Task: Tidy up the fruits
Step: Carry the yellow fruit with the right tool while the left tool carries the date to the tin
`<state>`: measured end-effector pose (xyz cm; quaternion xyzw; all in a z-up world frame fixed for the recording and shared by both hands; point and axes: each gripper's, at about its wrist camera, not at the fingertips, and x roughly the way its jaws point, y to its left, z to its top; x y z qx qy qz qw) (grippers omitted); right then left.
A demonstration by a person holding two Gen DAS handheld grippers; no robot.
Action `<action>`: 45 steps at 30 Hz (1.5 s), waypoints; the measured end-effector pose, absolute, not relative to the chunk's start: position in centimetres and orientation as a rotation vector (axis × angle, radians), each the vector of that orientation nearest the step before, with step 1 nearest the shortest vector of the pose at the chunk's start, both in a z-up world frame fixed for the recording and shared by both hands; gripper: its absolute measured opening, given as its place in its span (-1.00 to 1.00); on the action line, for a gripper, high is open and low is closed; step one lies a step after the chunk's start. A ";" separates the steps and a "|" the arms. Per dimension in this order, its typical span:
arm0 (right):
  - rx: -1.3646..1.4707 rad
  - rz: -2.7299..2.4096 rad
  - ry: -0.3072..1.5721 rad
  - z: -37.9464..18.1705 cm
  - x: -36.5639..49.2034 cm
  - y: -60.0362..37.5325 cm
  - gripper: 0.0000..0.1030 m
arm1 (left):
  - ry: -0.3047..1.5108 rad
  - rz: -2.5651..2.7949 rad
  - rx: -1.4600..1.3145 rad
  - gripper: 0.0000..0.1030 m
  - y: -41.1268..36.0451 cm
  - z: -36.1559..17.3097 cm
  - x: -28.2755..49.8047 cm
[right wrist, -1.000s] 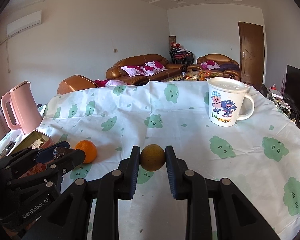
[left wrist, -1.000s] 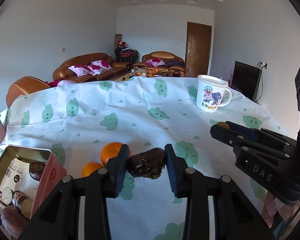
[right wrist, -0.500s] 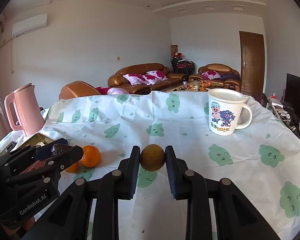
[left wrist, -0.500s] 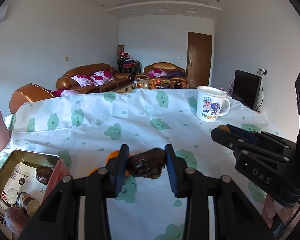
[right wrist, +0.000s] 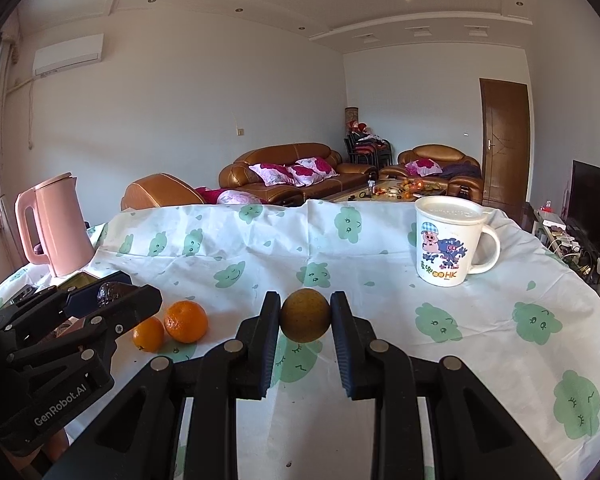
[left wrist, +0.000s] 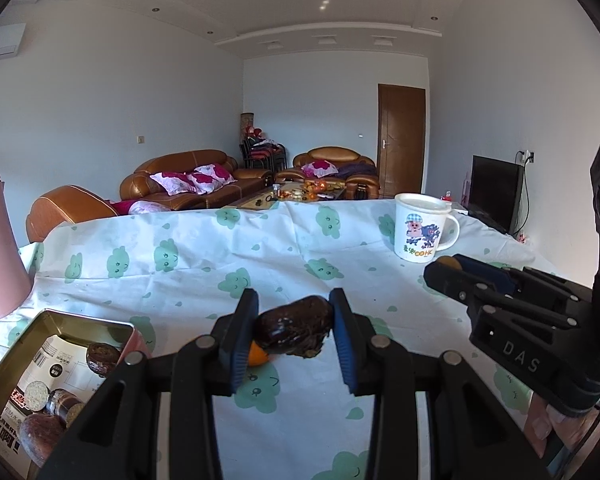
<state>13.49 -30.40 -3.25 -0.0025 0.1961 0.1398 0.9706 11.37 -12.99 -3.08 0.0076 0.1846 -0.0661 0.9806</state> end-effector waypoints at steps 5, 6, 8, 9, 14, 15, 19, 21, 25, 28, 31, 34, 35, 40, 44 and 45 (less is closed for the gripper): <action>-0.026 0.282 0.353 -3.0 12.6 -30.0 -0.47 | 0.345 -0.127 0.017 -0.26 -12.9 -2.9 10.9; -0.028 0.282 0.345 -2.9 12.5 -30.0 -0.47 | 0.342 -0.124 0.014 -0.26 -12.8 -2.8 10.9; -0.031 0.282 0.334 -2.8 12.3 -30.0 -0.47 | 0.336 -0.124 0.012 -0.26 -12.8 -2.8 10.7; -0.032 0.282 0.329 -2.8 12.2 -30.0 -0.47 | 0.333 -0.123 0.011 -0.26 -12.7 -2.8 10.6; -0.048 0.279 0.325 -2.7 12.1 -29.7 -0.47 | 0.341 -0.117 0.006 -0.26 -12.4 -2.8 10.5; -0.051 0.278 0.323 -2.7 12.1 -29.7 -0.47 | 0.343 -0.118 0.001 -0.26 -12.2 -2.8 10.4; -0.054 0.283 0.331 -2.8 12.1 -29.3 -0.47 | 0.351 -0.122 -0.008 -0.26 -11.8 -2.9 10.2; -0.059 0.284 0.333 -2.8 11.9 -29.1 -0.47 | 0.349 -0.124 -0.009 -0.26 -11.6 -2.9 10.1; -0.069 0.285 0.339 -2.8 11.9 -28.6 -0.47 | 0.348 -0.123 -0.009 -0.26 -11.6 -2.9 10.0; -0.061 0.287 0.351 -2.9 12.1 -28.5 -0.47 | 0.344 -0.124 -0.006 -0.26 -11.3 -2.9 9.6; -0.050 0.301 0.372 -3.0 12.5 -28.0 -0.47 | 0.352 -0.123 0.001 -0.26 -10.8 -2.9 9.2; -0.044 0.336 0.395 -3.0 12.8 -26.5 -0.47 | 0.359 -0.112 0.005 -0.26 -9.7 -2.9 8.7; -0.040 0.356 0.401 -2.9 12.8 -25.8 -0.47 | 0.361 -0.106 0.003 -0.26 -9.1 -2.8 8.5; -0.045 0.479 0.409 -1.9 12.1 -21.2 -0.47 | 0.377 -0.049 -0.033 -0.26 -4.6 -2.1 7.2; -0.049 0.588 0.428 -1.5 11.3 -17.2 -0.46 | 0.385 0.024 -0.064 -0.26 -0.2 -1.7 5.6; -0.054 0.614 0.435 -1.6 11.1 -16.1 -0.46 | 0.386 0.043 -0.070 -0.26 0.9 -1.7 5.3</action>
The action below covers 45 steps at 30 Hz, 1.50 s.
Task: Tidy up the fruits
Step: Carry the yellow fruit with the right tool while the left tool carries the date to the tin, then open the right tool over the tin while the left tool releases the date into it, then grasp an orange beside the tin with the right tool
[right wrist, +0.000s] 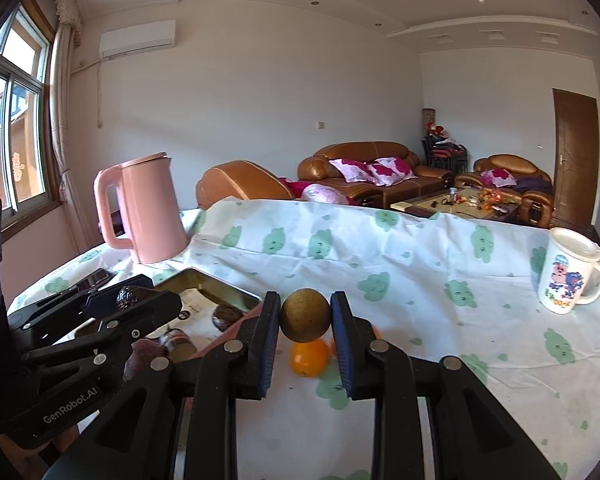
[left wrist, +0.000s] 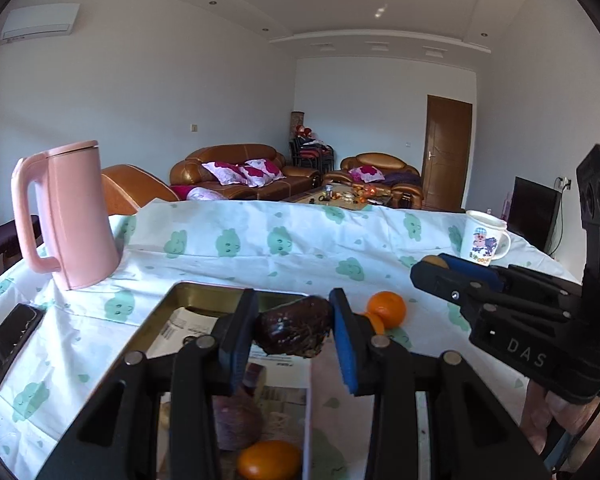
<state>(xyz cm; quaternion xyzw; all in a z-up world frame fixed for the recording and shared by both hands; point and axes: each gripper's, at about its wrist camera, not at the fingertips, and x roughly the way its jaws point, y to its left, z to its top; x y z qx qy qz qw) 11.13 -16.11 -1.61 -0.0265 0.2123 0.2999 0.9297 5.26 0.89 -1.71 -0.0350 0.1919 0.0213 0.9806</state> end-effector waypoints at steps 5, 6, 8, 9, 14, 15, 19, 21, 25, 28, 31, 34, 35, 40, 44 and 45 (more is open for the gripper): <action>-0.101 0.722 0.475 -2.2 9.9 -11.6 -0.46 | 0.408 0.130 -0.092 -0.26 5.5 -1.8 4.1; -0.112 0.739 0.483 -2.4 9.7 -10.8 -0.46 | 0.414 0.139 -0.099 -0.26 6.2 -2.0 3.9; -0.140 0.763 0.496 -2.8 9.2 -9.6 -0.46 | 0.429 0.160 -0.098 -0.26 7.3 -2.4 3.5; -0.156 0.773 0.499 -2.9 9.0 -9.0 -0.46 | 0.437 0.170 -0.098 -0.26 7.8 -2.8 3.3; -0.207 0.803 0.533 -4.2 8.7 -7.1 -0.46 | 0.489 0.188 -0.109 -0.26 9.3 -4.6 2.9; -0.216 0.802 0.543 -4.4 8.7 -6.8 -0.46 | 0.499 0.189 -0.108 -0.26 9.4 -4.9 3.0; -0.256 0.783 0.570 -5.3 8.9 -6.3 -0.46 | 0.520 0.184 -0.095 -0.26 9.2 -5.6 3.0; -0.255 0.787 0.595 -5.7 9.2 -6.3 -0.46 | 0.534 0.187 -0.102 -0.26 9.4 -5.8 3.2; -0.262 0.806 0.633 -6.1 9.4 -6.2 -0.45 | 0.537 0.207 -0.117 -0.10 9.8 -5.8 3.1; -0.250 0.795 0.602 -5.6 9.0 -7.4 0.00 | 0.516 0.220 -0.117 0.37 9.7 -5.5 2.7; -0.223 0.754 0.581 -4.7 9.5 -10.0 0.07 | 0.498 0.224 -0.124 0.53 9.8 -5.1 2.5; -0.232 0.652 0.593 -4.4 11.2 -12.9 0.07 | 0.488 0.219 -0.148 0.55 10.0 -5.0 2.5; -0.239 0.619 0.599 -4.5 11.8 -13.7 0.07 | 0.484 0.218 -0.156 0.64 10.0 -4.9 2.5; -0.261 0.546 0.641 -5.0 14.3 -15.0 0.07 | 0.465 0.206 -0.172 0.86 9.5 -4.6 2.7; -0.350 0.539 0.642 -5.7 15.3 -12.8 0.07 | 0.465 0.195 -0.150 0.86 8.8 -4.3 3.1; -0.379 0.531 0.638 -6.0 15.5 -12.1 0.07 | 0.464 0.192 -0.147 0.86 8.7 -4.2 3.2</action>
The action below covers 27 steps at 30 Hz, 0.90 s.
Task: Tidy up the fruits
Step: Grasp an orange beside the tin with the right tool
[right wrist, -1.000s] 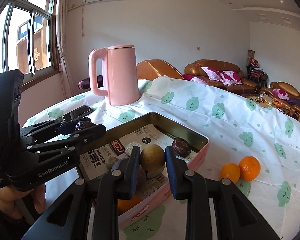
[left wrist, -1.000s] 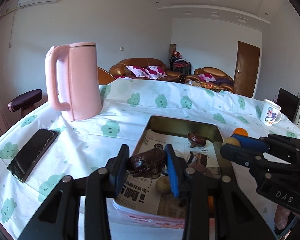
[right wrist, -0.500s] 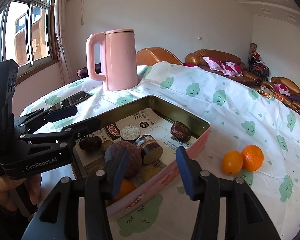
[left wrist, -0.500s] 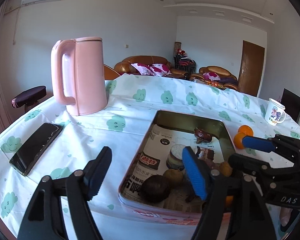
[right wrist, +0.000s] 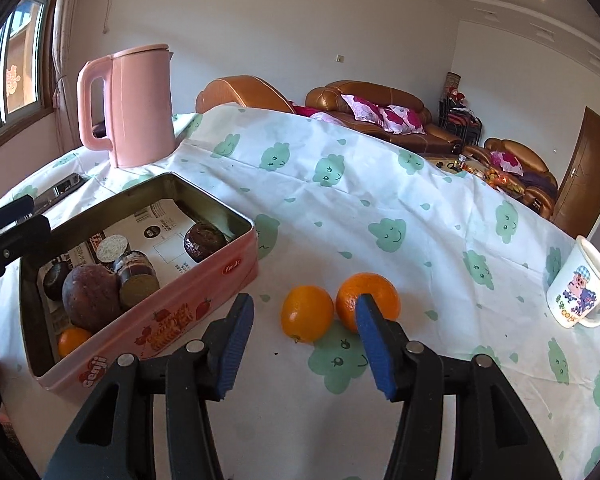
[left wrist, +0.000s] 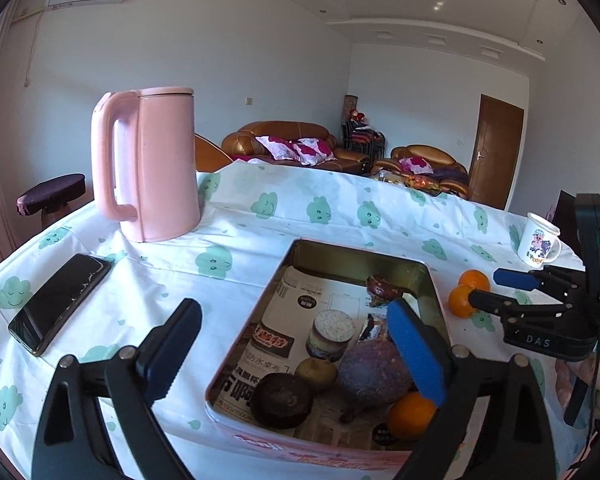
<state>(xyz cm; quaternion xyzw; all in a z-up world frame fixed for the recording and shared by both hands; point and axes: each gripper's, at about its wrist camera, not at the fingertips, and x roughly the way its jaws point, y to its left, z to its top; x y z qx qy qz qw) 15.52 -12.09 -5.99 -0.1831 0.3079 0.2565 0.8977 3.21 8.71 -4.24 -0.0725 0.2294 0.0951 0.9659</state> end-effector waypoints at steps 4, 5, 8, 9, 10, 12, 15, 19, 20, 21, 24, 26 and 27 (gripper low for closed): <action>-0.474 0.520 0.635 -7.0 16.1 -10.0 0.05 | 0.455 0.191 -0.148 0.92 8.6 -3.9 3.5; -0.500 0.511 0.638 -7.3 16.3 -9.6 0.04 | 0.454 0.189 -0.148 0.92 8.5 -3.8 3.6; -0.558 0.487 0.677 -8.5 17.3 -9.0 -0.09 | 0.451 0.187 -0.146 0.92 8.3 -3.5 3.8; -0.562 0.479 0.688 -8.7 17.5 -9.0 -0.10 | 0.449 0.185 -0.146 0.92 8.3 -3.4 3.8; -0.565 0.478 0.683 -8.6 17.5 -9.1 -0.16 | 0.448 0.184 -0.144 0.92 8.2 -3.3 3.8; -0.590 0.456 0.671 -8.7 17.4 -9.2 -0.31 | 0.442 0.183 -0.145 0.92 8.1 -2.9 3.9; -0.508 0.487 0.636 -7.4 16.8 -10.3 -0.33 | 0.439 0.158 -0.151 0.92 7.4 -2.2 4.4; -0.339 0.499 0.601 -5.1 16.4 -13.4 -0.33 | 0.429 0.103 -0.124 0.93 4.8 -0.8 5.8; -0.311 0.495 0.601 -4.8 16.6 -14.1 -0.33 | 0.430 0.085 -0.119 0.93 4.0 -0.5 6.3; -0.290 0.483 0.604 -4.6 16.8 -14.9 -0.33 | 0.431 0.069 -0.106 0.93 3.0 -0.3 6.8; -0.235 0.415 0.625 -4.8 18.2 -17.6 -0.33 | 0.467 0.025 -0.062 0.93 0.0 -0.6 9.3; -0.190 0.352 0.644 -5.1 19.3 -19.7 -0.33 | 0.512 -0.005 -0.062 0.93 -1.6 -1.1 11.2; -0.169 0.325 0.649 -5.2 19.7 -20.7 -0.33 | 0.531 -0.020 -0.061 0.93 -2.5 -1.5 12.0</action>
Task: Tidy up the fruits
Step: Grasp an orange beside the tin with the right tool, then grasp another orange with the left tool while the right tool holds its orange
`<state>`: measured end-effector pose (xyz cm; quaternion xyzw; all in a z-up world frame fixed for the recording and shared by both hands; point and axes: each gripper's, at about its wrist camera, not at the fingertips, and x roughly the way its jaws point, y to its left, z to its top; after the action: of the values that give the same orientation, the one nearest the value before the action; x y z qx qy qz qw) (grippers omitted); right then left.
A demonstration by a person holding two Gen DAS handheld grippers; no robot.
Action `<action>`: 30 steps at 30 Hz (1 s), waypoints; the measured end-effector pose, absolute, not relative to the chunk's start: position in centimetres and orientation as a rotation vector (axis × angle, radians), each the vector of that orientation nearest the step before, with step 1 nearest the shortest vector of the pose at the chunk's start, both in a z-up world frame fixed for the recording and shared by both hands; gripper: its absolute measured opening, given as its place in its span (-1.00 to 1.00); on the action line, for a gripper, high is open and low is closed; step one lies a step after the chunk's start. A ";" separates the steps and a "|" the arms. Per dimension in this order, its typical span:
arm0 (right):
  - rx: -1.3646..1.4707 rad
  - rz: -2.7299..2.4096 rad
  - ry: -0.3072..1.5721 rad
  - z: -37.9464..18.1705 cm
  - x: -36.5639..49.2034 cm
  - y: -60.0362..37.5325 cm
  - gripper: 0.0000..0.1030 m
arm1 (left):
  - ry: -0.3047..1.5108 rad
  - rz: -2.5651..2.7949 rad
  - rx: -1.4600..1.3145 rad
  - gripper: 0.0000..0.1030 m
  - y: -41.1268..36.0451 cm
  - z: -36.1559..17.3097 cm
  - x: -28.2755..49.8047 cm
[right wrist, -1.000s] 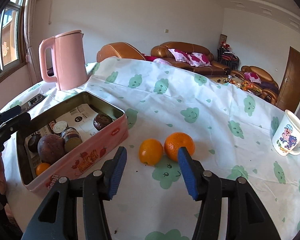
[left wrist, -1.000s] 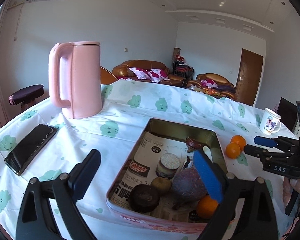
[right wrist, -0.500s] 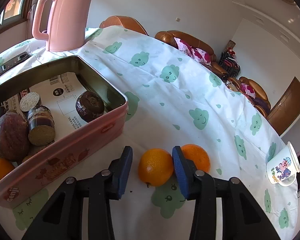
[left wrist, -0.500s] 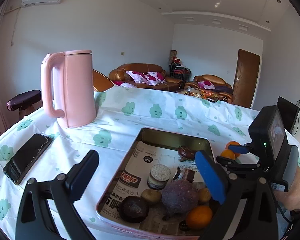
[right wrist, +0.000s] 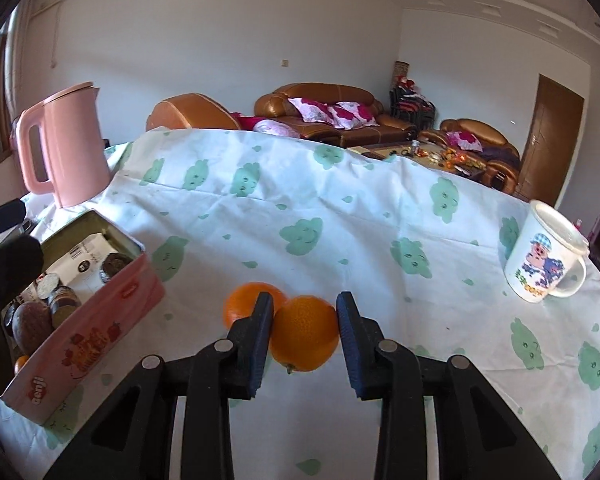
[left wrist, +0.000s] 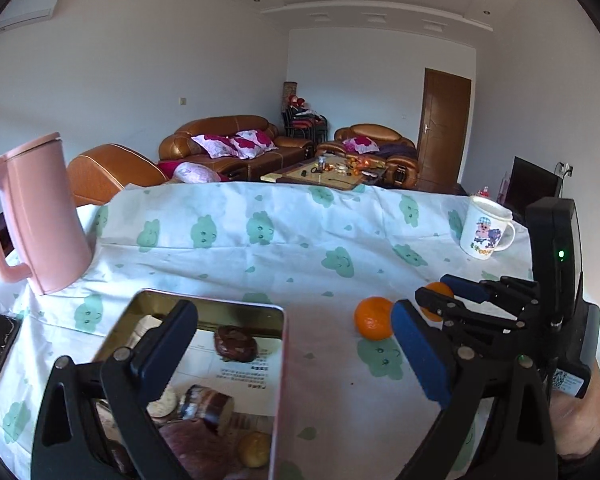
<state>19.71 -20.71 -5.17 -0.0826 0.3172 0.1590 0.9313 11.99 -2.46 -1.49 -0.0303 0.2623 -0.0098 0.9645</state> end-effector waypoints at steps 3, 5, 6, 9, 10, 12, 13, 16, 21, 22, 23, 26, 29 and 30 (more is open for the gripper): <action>-0.119 0.271 0.668 -5.6 20.7 -23.2 -0.33 | 0.586 -0.040 -0.049 0.91 -4.9 -2.9 14.2; -0.091 0.254 0.679 -5.9 21.1 -24.3 -0.33 | 0.628 -0.066 -0.047 0.91 -6.3 -3.8 15.6; -0.061 0.259 0.686 -5.9 21.3 -24.9 -0.33 | 0.647 -0.068 -0.045 0.90 -6.9 -4.2 16.2; -0.050 0.249 0.675 -5.8 21.1 -25.4 -0.33 | 0.677 -0.092 -0.031 0.90 -8.7 -5.0 17.5; -0.046 0.250 0.676 -5.8 21.0 -25.6 -0.33 | 0.694 -0.090 -0.025 0.90 -9.1 -5.4 17.9; -0.032 0.248 0.676 -5.8 21.1 -26.0 -0.33 | 0.714 -0.071 -0.011 0.82 -9.6 -6.3 19.0; -0.025 0.250 0.678 -5.9 21.1 -26.2 -0.33 | 0.748 -0.069 -0.012 0.78 -9.8 -6.7 19.8; -0.018 0.245 0.690 -6.0 21.3 -26.3 -0.33 | 0.798 -0.106 -0.064 0.62 -9.8 -7.3 21.3; -0.048 0.248 0.685 -6.0 21.2 -25.7 -0.33 | 0.888 -0.147 -0.109 -0.04 -9.8 -8.6 22.8; -0.046 0.251 0.681 -6.0 21.2 -25.8 -0.33 | 0.884 -0.152 -0.122 -0.05 -9.6 -8.6 22.8; -0.041 0.251 0.678 -6.0 21.1 -26.0 -0.33 | 0.880 -0.159 -0.135 -0.05 -9.4 -8.5 22.7; -0.023 0.260 0.665 -5.8 21.0 -26.3 -0.33 | 0.865 -0.160 -0.160 -0.06 -9.0 -8.3 22.3; -0.023 0.271 0.641 -5.5 20.6 -26.3 -0.33 | 0.818 -0.148 -0.164 -0.06 -8.8 -7.7 21.7; -0.025 0.280 0.627 -5.4 20.3 -26.3 -0.33 | 0.803 -0.141 -0.163 -0.06 -8.6 -7.5 21.6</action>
<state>20.32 -26.25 -5.39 -0.0123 0.3074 0.1373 0.9416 21.62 -8.62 -7.54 -0.0792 0.3899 -0.0686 0.9149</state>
